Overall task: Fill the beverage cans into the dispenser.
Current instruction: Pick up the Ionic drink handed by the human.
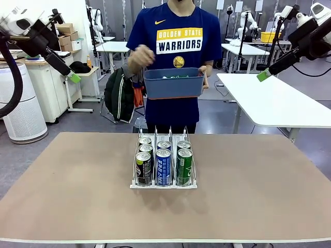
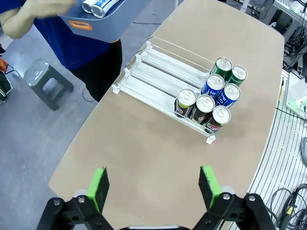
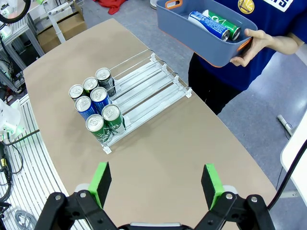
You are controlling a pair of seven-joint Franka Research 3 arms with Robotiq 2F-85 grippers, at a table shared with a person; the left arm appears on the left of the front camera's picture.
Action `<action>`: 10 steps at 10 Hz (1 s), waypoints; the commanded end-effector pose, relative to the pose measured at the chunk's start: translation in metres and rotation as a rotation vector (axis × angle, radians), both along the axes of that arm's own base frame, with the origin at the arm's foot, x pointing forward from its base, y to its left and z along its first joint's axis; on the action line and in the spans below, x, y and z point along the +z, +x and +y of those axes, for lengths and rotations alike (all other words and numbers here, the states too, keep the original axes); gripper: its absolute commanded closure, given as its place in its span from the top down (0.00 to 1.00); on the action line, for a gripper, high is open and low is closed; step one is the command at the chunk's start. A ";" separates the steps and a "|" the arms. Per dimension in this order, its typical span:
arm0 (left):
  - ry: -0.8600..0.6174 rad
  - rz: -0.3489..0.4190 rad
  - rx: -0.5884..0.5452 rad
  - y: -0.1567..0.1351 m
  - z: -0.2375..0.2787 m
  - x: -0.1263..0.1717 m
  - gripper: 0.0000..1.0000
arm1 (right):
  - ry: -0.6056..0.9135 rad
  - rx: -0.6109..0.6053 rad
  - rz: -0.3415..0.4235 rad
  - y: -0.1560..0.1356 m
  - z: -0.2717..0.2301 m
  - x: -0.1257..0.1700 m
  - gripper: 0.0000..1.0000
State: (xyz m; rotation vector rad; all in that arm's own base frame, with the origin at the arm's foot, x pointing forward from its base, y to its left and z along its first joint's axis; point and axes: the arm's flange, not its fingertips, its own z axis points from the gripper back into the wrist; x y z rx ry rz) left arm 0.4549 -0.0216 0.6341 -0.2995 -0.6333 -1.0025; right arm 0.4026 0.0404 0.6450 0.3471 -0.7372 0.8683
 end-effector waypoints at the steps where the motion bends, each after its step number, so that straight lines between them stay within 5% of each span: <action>1: -0.008 0.002 -0.002 0.001 0.002 -0.002 1.00 | 0.000 0.000 0.001 0.000 0.000 -0.002 1.00; 10: -0.008 0.002 -0.002 0.001 0.002 -0.002 1.00 | 0.000 0.000 0.001 0.000 0.000 -0.002 1.00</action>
